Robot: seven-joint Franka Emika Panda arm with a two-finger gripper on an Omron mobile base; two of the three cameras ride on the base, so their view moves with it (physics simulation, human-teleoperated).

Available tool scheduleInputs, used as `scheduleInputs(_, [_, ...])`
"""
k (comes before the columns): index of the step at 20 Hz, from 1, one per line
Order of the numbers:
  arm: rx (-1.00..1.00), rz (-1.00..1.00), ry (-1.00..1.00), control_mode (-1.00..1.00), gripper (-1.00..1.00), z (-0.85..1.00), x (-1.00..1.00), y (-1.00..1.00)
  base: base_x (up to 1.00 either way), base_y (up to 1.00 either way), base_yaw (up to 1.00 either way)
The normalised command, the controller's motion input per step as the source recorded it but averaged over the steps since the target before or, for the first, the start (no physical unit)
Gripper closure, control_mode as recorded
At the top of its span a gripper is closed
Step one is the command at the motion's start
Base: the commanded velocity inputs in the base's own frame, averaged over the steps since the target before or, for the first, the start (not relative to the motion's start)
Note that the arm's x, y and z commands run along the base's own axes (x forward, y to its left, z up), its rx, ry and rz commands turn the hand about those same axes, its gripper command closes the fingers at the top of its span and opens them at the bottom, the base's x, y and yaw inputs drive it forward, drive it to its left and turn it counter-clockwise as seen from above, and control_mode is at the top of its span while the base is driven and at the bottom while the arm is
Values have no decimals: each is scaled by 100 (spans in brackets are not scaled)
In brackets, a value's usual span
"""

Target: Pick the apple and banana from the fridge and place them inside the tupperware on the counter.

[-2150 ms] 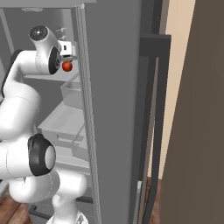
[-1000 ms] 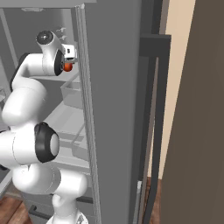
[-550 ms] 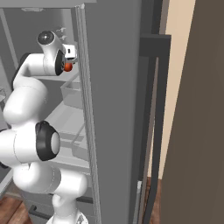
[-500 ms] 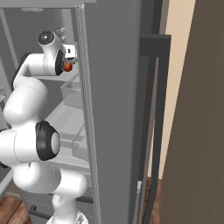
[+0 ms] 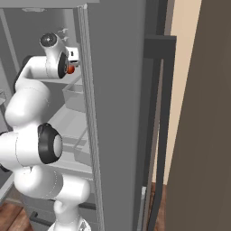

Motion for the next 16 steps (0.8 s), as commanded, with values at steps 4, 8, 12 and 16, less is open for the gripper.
scheduleInputs(4, [0, 0, 0, -100, -100, -10, 4, 0, 0, 0, 0])
scheduleInputs(8, [0, 0, 0, -100, -100, -9, 12, 1, 0, 0, 0])
scheduleInputs(12, [0, 0, 0, -100, -100, -8, 18, 1, 0, 0, 0])
scheduleInputs(16, [0, 0, 1, -100, -100, -9, 22, 2, 0, 0, 0])
